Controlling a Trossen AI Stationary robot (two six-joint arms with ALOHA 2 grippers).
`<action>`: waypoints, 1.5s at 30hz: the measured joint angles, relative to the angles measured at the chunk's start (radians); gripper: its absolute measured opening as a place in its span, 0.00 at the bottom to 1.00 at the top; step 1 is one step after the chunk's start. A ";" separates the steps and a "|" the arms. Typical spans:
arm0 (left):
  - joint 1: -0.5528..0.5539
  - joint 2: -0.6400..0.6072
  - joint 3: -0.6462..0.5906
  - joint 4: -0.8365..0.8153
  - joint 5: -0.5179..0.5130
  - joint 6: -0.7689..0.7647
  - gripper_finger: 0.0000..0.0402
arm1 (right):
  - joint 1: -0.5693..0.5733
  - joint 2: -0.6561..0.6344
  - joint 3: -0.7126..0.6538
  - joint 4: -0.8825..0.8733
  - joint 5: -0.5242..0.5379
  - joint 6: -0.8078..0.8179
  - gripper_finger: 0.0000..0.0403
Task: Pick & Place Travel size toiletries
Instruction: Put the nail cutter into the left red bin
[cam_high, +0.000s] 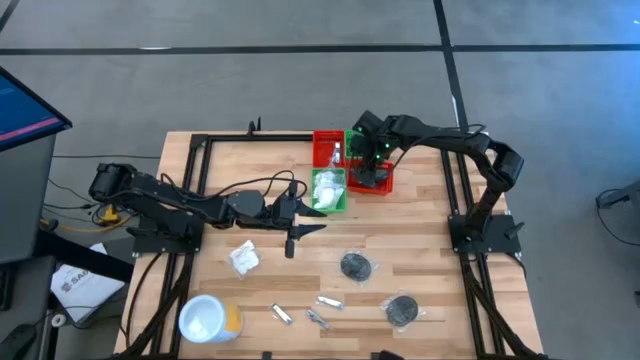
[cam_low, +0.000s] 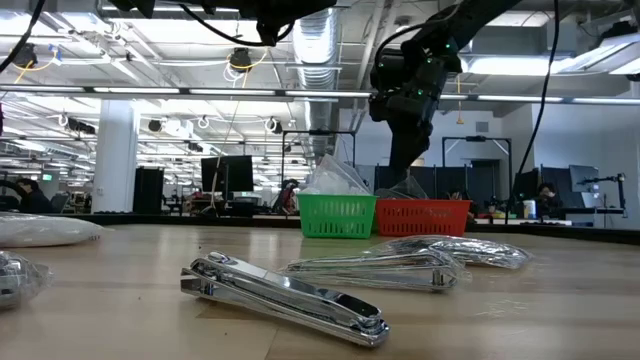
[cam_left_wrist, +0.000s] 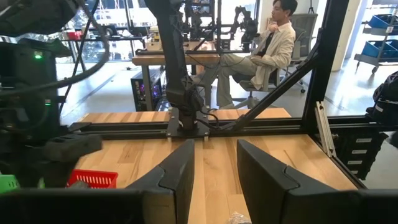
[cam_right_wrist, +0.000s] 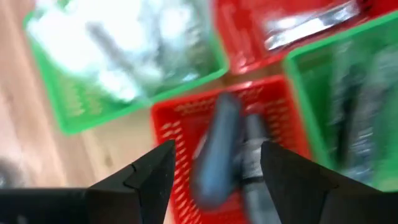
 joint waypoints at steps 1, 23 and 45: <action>0.000 0.000 0.000 0.000 0.000 0.000 0.28 | 0.013 0.000 0.000 -0.013 0.000 0.006 0.55; 0.000 0.000 0.000 -0.033 0.000 0.000 0.28 | 0.382 -0.018 -0.001 -0.107 -0.023 0.141 0.47; -0.018 0.000 0.000 -0.041 0.000 -0.003 0.28 | 0.793 -0.017 -0.001 0.030 0.062 0.374 0.45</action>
